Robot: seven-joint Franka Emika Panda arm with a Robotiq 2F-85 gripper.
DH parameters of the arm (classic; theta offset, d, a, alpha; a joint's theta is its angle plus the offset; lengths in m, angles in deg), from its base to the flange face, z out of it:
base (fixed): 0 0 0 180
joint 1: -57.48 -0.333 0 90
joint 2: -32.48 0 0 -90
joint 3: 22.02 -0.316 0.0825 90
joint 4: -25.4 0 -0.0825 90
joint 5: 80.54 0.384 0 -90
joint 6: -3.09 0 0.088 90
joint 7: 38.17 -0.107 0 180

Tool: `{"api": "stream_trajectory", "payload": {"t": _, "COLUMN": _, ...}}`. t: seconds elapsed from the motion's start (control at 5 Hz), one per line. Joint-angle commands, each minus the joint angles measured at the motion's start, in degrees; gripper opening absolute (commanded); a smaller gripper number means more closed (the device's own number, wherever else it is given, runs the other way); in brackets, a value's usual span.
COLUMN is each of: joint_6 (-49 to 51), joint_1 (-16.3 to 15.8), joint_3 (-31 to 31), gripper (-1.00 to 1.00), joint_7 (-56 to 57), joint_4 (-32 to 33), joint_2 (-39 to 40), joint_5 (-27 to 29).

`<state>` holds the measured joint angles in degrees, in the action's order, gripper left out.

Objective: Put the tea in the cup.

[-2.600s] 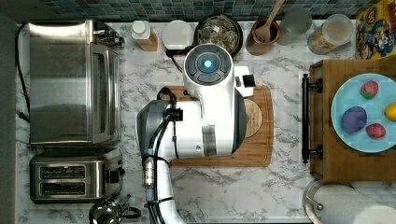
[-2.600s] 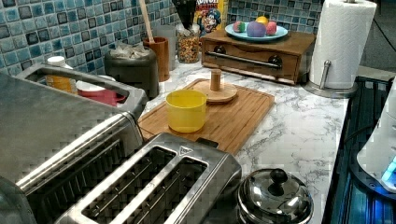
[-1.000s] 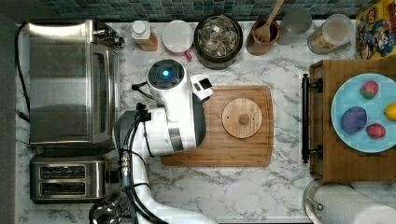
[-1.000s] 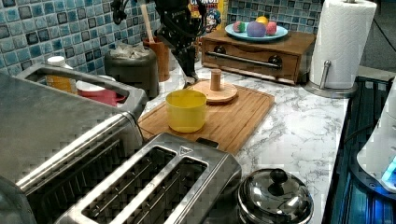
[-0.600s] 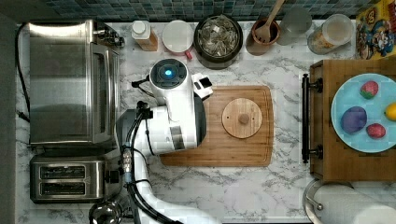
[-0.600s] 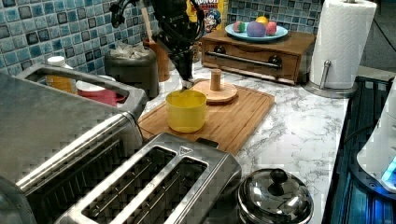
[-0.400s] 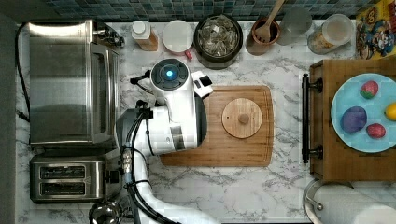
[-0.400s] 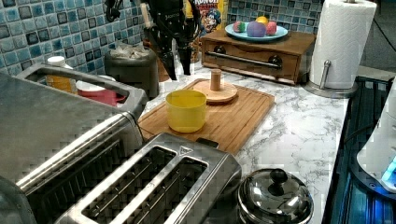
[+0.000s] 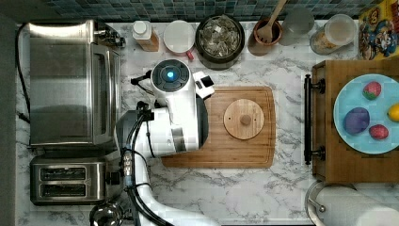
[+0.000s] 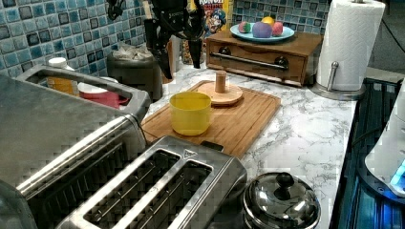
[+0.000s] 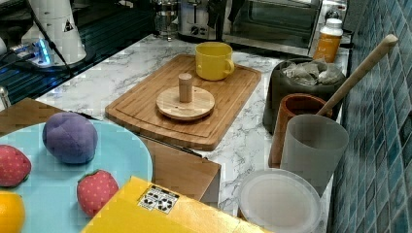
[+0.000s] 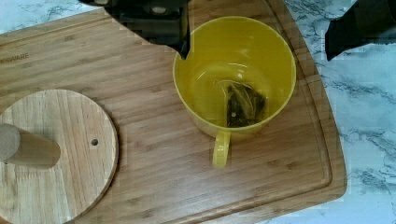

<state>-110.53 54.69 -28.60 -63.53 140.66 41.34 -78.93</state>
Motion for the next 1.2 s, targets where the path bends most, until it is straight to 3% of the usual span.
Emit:
{"api": "stream_trajectory", "payload": {"t": 0.2, "joint_6": 0.9, "joint_1": -0.6, "joint_3": -0.5, "gripper": 1.00, "joint_7": -0.3, "joint_4": -0.8, "joint_2": -2.3, "joint_5": 0.6}}
{"api": "stream_trajectory", "payload": {"t": 0.6, "joint_6": 0.8, "joint_1": 0.9, "joint_3": -2.0, "gripper": 1.00, "joint_7": -0.4, "joint_4": -0.8, "joint_2": -2.3, "joint_5": 0.4}}
{"api": "stream_trajectory", "payload": {"t": 1.2, "joint_6": 0.9, "joint_1": 0.0, "joint_3": -1.1, "gripper": 1.00, "joint_7": -0.4, "joint_4": -0.8, "joint_2": -2.3, "joint_5": 0.5}}
